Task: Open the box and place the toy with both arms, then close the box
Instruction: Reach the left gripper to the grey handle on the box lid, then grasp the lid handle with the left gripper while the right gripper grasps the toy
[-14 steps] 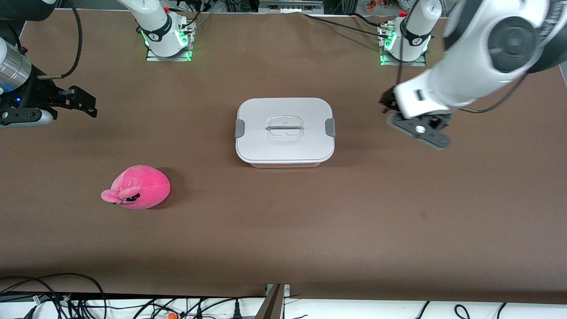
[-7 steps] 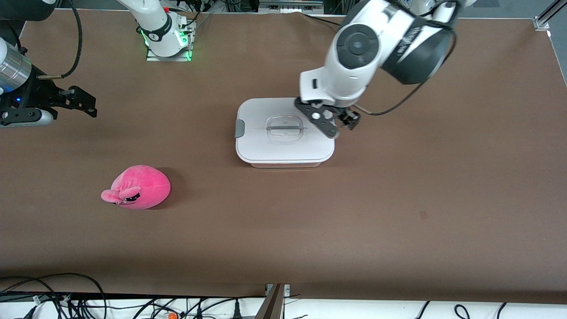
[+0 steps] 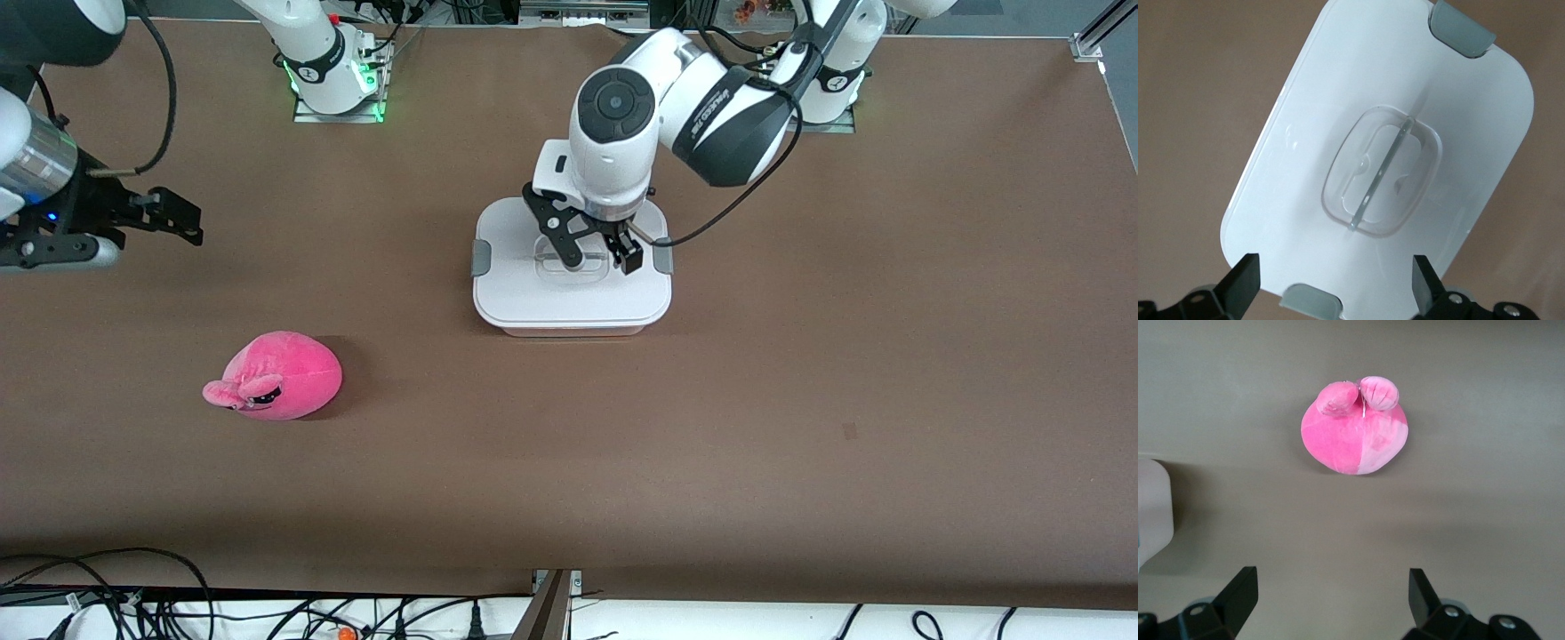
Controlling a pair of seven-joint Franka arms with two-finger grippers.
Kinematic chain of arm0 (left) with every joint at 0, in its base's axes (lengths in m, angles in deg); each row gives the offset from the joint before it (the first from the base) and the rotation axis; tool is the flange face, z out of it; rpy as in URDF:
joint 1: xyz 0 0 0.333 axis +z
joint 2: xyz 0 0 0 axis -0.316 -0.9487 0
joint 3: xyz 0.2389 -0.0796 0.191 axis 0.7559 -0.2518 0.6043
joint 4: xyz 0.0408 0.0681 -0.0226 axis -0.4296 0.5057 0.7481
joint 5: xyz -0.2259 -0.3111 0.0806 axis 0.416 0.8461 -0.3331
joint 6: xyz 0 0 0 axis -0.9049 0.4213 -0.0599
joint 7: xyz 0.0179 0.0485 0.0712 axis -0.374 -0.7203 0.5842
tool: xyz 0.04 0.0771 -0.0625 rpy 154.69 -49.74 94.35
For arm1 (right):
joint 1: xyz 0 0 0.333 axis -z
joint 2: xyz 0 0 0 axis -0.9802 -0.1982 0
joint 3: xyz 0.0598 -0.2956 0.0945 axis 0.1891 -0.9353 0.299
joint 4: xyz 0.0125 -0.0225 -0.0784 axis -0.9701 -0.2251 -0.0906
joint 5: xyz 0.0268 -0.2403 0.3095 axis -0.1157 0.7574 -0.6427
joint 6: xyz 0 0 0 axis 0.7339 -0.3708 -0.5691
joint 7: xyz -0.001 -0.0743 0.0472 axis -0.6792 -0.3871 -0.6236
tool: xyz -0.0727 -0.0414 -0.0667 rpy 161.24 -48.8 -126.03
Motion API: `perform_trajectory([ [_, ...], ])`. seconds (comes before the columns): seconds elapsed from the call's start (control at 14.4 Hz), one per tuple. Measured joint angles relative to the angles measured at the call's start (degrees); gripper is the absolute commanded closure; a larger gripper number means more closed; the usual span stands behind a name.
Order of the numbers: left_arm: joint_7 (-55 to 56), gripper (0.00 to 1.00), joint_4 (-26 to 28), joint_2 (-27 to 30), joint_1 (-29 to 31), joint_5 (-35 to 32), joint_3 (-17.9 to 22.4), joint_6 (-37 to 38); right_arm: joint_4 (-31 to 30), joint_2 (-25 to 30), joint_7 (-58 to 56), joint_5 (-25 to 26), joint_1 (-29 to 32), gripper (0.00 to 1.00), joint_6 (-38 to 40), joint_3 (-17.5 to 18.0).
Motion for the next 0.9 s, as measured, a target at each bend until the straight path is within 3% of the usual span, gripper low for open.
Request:
perform_trajectory([
  [0.42, -4.0, 0.0, 0.0, -5.4, -4.0, -5.1, -0.1, -7.1, 0.0, -10.3, -1.8, 0.0, 0.0, 0.0, -5.9, 0.0],
  [0.83, -4.0, 0.0, 0.3, -7.3, -5.8, -5.9, 0.0, -9.0, -0.1, -16.9, -6.3, 0.0, 0.7, 0.0, -14.3, -0.4],
  [0.9, -4.0, 0.12, 0.3, -7.3, -6.0, -5.9, 0.0, -8.9, -0.2, -17.7, -6.9, 0.0, 1.1, 0.0, -15.5, -0.5],
])
